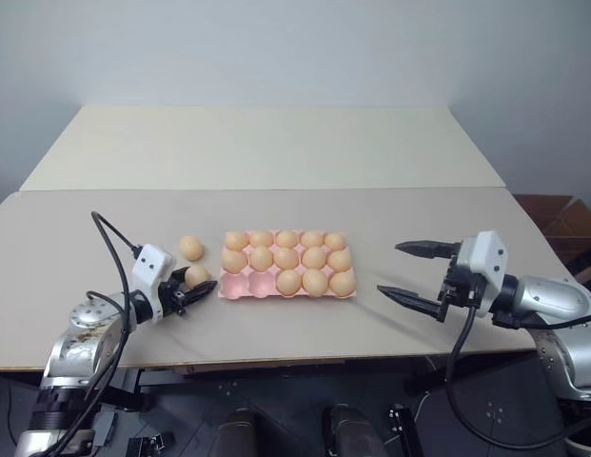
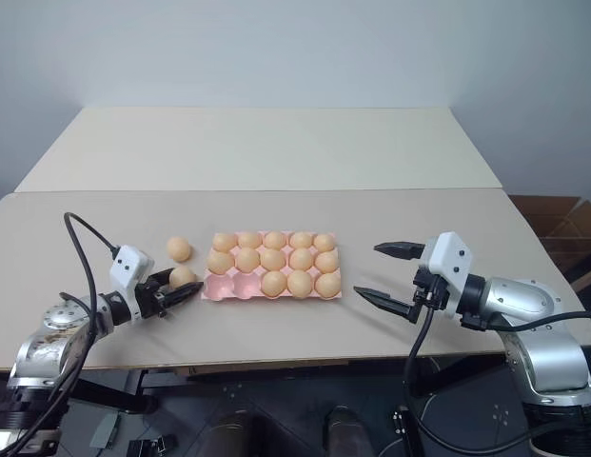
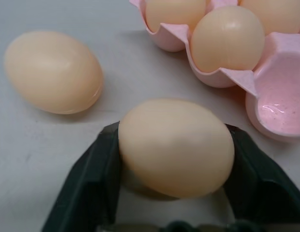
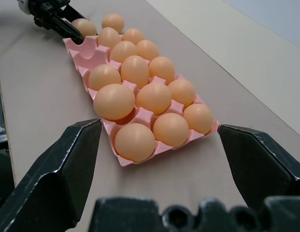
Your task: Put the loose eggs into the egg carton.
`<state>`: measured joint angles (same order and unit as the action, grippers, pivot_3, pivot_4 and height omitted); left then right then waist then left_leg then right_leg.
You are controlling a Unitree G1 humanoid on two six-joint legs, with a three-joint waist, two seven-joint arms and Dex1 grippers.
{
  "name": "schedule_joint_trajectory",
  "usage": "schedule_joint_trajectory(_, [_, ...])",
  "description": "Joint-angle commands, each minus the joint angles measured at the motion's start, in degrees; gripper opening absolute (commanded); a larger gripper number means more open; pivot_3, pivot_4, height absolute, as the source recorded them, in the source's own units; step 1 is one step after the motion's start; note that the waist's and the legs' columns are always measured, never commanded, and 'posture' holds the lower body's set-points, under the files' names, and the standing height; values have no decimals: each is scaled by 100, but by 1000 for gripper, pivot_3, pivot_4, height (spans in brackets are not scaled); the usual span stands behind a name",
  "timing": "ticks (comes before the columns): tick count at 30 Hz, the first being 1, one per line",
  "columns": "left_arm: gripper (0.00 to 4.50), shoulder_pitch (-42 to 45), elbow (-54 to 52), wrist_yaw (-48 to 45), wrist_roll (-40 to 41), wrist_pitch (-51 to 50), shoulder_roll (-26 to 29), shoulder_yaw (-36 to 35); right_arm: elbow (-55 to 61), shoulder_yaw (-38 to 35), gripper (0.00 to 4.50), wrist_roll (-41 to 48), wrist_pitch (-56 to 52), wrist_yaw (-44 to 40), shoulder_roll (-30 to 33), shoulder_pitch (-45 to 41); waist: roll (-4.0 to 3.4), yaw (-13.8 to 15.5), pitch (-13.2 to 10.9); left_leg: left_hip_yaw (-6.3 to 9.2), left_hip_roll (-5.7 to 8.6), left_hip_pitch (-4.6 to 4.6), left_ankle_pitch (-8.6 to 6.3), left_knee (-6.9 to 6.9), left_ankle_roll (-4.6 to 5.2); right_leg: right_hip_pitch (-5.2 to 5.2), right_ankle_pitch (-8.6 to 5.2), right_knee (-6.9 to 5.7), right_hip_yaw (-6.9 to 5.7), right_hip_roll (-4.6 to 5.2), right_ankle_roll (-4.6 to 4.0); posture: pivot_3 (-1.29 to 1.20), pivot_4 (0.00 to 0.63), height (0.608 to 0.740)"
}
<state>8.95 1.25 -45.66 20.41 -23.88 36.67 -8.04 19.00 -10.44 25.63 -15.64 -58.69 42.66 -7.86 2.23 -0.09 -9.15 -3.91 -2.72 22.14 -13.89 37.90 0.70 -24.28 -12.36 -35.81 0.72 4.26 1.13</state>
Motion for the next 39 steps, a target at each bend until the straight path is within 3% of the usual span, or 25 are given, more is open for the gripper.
schedule_joint_trajectory(1, [2385,-173,-483,5,137,-7,146,-315,238,-90,4500,98,116,89,-20,19,0,-6,0,0,-1,1,0,0,0,-1,0,1,0,0,0,0,150,740])
schedule_joint_trajectory(6, [2385,-345,-1440,-509,746,-85,423,-645,260,-46,4500,65,122,162,-62,25,1,-3,-1,1,-3,1,0,0,0,-3,0,-2,-3,0,-2,0,150,740])
schedule_joint_trajectory(11, [2385,119,-1738,-543,863,-192,143,-13,229,79,4500,2,141,251,-113,-41,-1,77,0,0,8,-4,2,2,-1,7,3,0,-1,7,6,0,150,740])
schedule_joint_trajectory(18, [2385,770,-1332,-541,575,-261,-289,851,320,116,4500,-26,122,376,-140,-2,0,28,1,3,11,7,1,12,1,3,8,3,4,1,13,0,150,740])
schedule_joint_trajectory(22, [3600,814,-1311,-667,624,-383,-183,894,405,83,4500,-31,124,446,-131,107,0,5,1,6,7,7,1,12,1,1,7,1,2,-5,13,0,150,740])
schedule_joint_trajectory(25, [4465,732,-1491,-700,890,-454,-128,570,452,68,4500,-15,117,497,-131,149,0,4,1,6,7,6,1,12,0,2,7,1,2,-3,13,0,150,740])
schedule_joint_trajectory(33, [4465,159,-1809,-608,1280,-496,452,-854,361,90,4500,-6,168,480,-121,121,0,-52,1,5,1,5,1,12,1,1,6,1,2,-4,14,0,150,740])
schedule_joint_trajectory(39, [4465,-1219,-1684,-1113,1398,-387,1074,-2271,203,44,4500,57,166,208,25,137,-1,-71,0,1,-2,2,0,11,0,-1,2,3,2,-2,13,0,150,740])
